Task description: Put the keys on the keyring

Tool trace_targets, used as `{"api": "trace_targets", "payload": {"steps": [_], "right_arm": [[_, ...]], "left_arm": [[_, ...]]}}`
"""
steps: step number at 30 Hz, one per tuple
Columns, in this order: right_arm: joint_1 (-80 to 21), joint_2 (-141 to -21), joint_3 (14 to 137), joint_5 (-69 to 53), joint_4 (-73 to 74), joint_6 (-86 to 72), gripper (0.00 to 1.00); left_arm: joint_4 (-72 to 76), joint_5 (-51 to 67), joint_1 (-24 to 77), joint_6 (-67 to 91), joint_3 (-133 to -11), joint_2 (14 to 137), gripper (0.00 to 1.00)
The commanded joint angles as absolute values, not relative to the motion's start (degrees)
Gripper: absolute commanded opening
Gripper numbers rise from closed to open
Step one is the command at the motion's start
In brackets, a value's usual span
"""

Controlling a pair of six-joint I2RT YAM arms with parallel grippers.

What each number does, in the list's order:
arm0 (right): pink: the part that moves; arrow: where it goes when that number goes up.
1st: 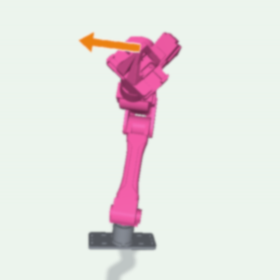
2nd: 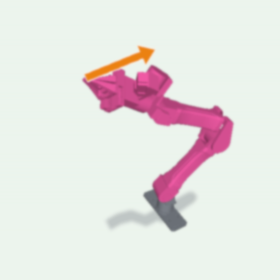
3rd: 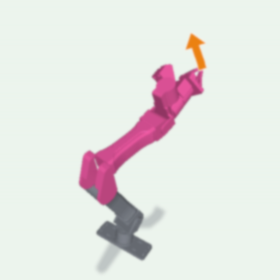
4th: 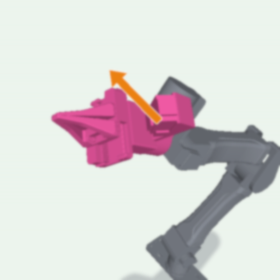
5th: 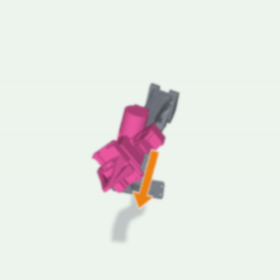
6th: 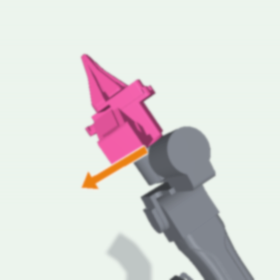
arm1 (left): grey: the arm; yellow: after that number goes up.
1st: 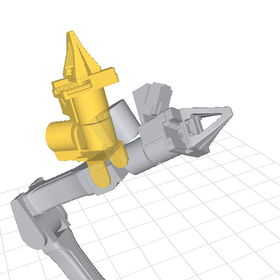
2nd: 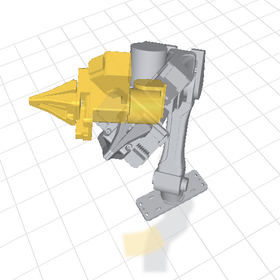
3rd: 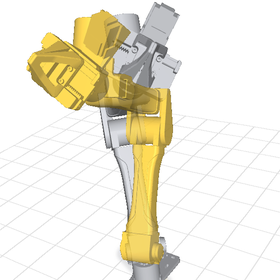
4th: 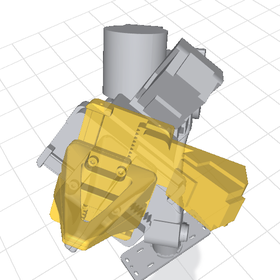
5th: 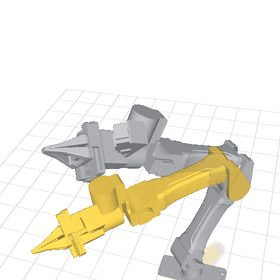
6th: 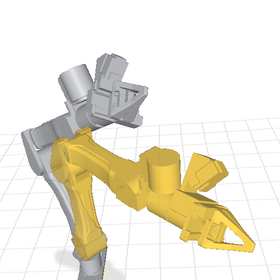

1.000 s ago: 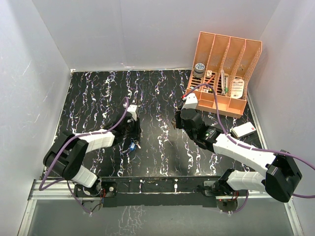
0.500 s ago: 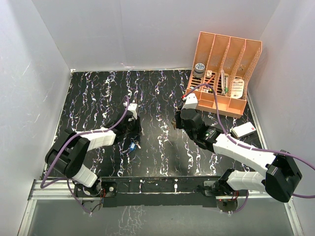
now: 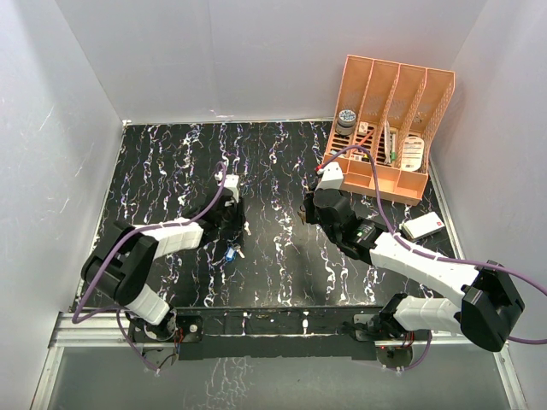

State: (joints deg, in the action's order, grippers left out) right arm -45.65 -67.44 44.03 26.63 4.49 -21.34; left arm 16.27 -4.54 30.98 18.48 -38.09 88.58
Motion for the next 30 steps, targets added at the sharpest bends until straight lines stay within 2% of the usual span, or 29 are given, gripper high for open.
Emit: {"api": "trace_targets", "payload": {"steps": [1, 10, 14, 20, 30], "right_arm": [[-45.88, -65.90, 43.69, 27.50, 1.49, -21.34, 0.00], [-45.88, -65.90, 43.59, 27.73, 1.48, -21.25, 0.00], [-45.88, -65.86, 43.59, 27.84, 1.55, -21.15, 0.00], [-45.88, -66.06, 43.68, 27.86, 1.41, -21.10, 0.00], [-45.88, -66.41, 43.68, 27.85, 1.23, -21.09, 0.00]], "left_arm": [[15.78, -4.92, 31.19, 17.91, -40.15, 90.52, 0.33], [15.72, -5.05, 31.20, 18.13, -40.65, 91.66, 0.31], [15.82, -4.88, 31.19, 18.11, -40.78, 91.89, 0.26], [16.13, -5.08, 31.18, 18.02, -40.82, 92.21, 0.14], [16.91, -5.10, 31.16, 17.51, -41.11, 91.91, 0.03]]}}
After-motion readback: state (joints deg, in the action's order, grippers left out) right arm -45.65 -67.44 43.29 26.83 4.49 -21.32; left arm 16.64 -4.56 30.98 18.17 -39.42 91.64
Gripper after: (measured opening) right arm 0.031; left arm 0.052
